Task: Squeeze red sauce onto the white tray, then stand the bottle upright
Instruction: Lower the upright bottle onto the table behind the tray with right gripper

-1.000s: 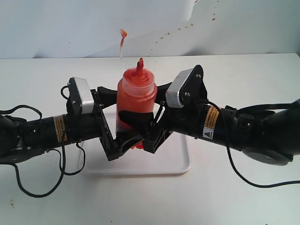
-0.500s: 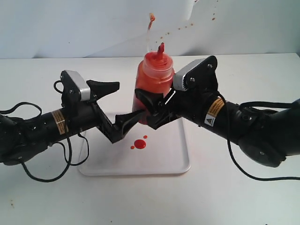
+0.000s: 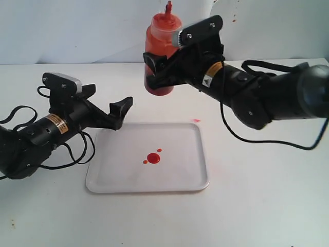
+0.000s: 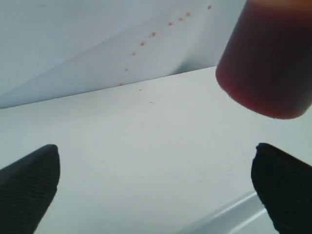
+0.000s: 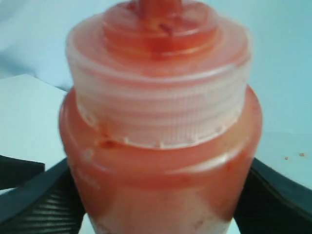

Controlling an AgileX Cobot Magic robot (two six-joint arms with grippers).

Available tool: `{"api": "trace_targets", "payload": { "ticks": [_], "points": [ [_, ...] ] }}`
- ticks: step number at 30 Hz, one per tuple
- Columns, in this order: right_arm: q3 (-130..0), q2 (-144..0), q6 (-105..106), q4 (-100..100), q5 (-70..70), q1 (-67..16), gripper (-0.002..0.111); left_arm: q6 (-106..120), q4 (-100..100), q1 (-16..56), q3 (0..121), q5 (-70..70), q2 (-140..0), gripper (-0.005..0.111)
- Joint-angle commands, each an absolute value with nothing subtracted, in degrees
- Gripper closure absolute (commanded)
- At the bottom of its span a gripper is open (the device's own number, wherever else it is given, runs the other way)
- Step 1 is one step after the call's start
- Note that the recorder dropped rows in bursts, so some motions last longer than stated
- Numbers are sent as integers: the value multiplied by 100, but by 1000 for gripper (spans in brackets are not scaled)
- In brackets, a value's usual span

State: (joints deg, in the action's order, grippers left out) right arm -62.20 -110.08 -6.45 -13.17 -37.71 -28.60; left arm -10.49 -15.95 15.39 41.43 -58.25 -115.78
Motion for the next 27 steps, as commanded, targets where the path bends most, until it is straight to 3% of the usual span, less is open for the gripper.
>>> {"api": "trace_targets", "payload": {
  "ticks": [1,12,27],
  "points": [
    [-7149,-11673,-653,-1232,-3278,-2855,108,-1001,-1090,1532,4156,-5792,-11537,3],
    [-8216,-12711,-800,-1093,-2730,-2855,108,-1021,-496,1532,4156,-5653,-11537,3],
    [-8281,-12834,-800,-1093,-2801,-2855,108,-1021,-522,1532,4156,-5673,-11537,3]
  ]
}}
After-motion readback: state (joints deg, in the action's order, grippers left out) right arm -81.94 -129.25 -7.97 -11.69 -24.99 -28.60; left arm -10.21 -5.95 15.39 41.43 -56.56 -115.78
